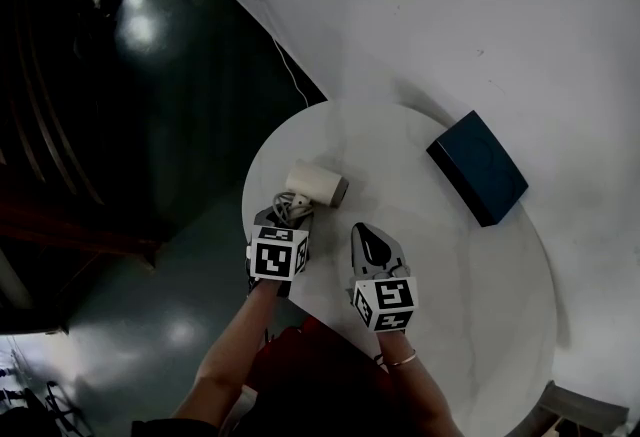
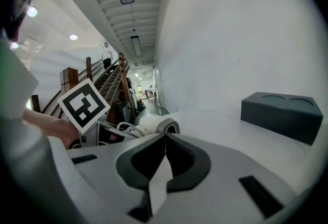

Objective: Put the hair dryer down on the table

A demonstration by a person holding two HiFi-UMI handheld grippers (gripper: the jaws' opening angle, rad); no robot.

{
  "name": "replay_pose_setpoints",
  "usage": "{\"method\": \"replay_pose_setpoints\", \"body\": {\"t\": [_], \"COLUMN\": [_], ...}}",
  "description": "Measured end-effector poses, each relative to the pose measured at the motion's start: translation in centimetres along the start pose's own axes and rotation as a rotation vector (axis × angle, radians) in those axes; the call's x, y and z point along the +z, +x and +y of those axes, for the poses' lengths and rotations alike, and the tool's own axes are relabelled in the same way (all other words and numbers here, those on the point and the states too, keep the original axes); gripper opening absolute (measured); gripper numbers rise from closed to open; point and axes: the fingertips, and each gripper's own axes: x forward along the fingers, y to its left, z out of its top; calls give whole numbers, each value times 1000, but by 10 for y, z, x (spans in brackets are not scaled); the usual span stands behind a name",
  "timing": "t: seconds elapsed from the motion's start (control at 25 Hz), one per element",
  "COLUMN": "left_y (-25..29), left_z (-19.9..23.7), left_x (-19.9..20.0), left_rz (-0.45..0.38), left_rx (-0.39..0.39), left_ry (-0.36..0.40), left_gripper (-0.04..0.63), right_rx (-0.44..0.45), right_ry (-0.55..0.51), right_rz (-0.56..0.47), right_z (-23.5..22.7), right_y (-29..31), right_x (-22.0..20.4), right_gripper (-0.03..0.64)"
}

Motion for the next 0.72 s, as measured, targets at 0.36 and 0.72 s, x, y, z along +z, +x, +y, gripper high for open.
{"method": "replay_pose_setpoints", "body": {"t": [0.36,0.72], "left_y": [1,-4], "left_z": [0,3], "left_x": [-4,-5], "left_rz": [24,-5], "left_rx": [-30,-42], "left_ry": [-31,-63], "left_gripper": [210,295], "right_rx": [-12,-13], "right_ry": [-5,-15], "right_rz": [9,-6], "right_z": [9,17], "right_y": [-5,-14], "right_x": [-2,0], "right_gripper": [15,15]}}
